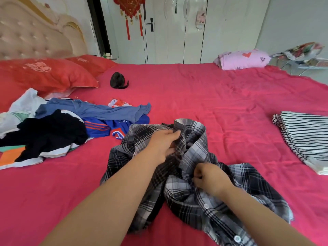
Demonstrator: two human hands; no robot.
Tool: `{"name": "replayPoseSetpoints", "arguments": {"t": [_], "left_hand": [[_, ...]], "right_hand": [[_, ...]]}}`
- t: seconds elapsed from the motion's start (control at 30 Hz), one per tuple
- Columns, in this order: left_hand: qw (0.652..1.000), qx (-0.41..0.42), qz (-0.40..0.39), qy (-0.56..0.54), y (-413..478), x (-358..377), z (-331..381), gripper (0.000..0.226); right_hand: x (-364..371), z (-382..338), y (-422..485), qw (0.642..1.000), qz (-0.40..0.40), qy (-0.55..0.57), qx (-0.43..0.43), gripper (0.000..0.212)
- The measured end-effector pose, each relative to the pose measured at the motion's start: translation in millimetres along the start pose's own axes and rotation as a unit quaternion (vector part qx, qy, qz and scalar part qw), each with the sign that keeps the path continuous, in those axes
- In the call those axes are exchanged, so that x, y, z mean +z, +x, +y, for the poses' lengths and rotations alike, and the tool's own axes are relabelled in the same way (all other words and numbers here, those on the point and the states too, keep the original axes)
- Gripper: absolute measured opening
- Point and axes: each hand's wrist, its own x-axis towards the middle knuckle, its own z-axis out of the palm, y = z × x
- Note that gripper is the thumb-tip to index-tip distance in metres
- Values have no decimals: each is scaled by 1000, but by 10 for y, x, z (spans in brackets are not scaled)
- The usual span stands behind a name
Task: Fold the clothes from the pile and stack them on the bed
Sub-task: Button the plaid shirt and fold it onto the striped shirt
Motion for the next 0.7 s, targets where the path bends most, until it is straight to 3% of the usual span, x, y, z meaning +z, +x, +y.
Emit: {"name": "replayPoseSetpoints", "arguments": {"t": [0.07, 0.13, 0.23, 0.3, 0.43, 0.5, 0.6, 0.7], "left_hand": [[999, 11, 2, 45, -11, 39, -117, 7], [991, 36, 36, 124, -33, 16, -267, 27], [972, 66, 39, 223, -166, -43, -451, 39], [943, 100, 31, 315, -269, -72, -576, 33], [856, 167, 21, 490, -401, -77, -842, 40], [830, 171, 27, 530, -384, -76, -950, 48], [830, 161, 60, 531, -317, -60, -1068, 37], [858, 132, 98, 486, -243, -26, -1086, 14]], "right_hand": [[-58, 19, -5, 998, 25, 50, 40, 17], [-56, 25, -33, 991, 44, 111, 63, 21], [7, -18, -101, 982, 65, 173, 47, 16], [51, -51, -122, 982, 78, 171, 32, 7], [120, -110, -127, 980, 108, 167, 18, 24], [150, -136, -104, 979, 106, 175, 12, 28], [197, -144, -32, 980, 89, 180, -6, 35], [185, -167, 13, 981, 87, 174, -8, 30]]}}
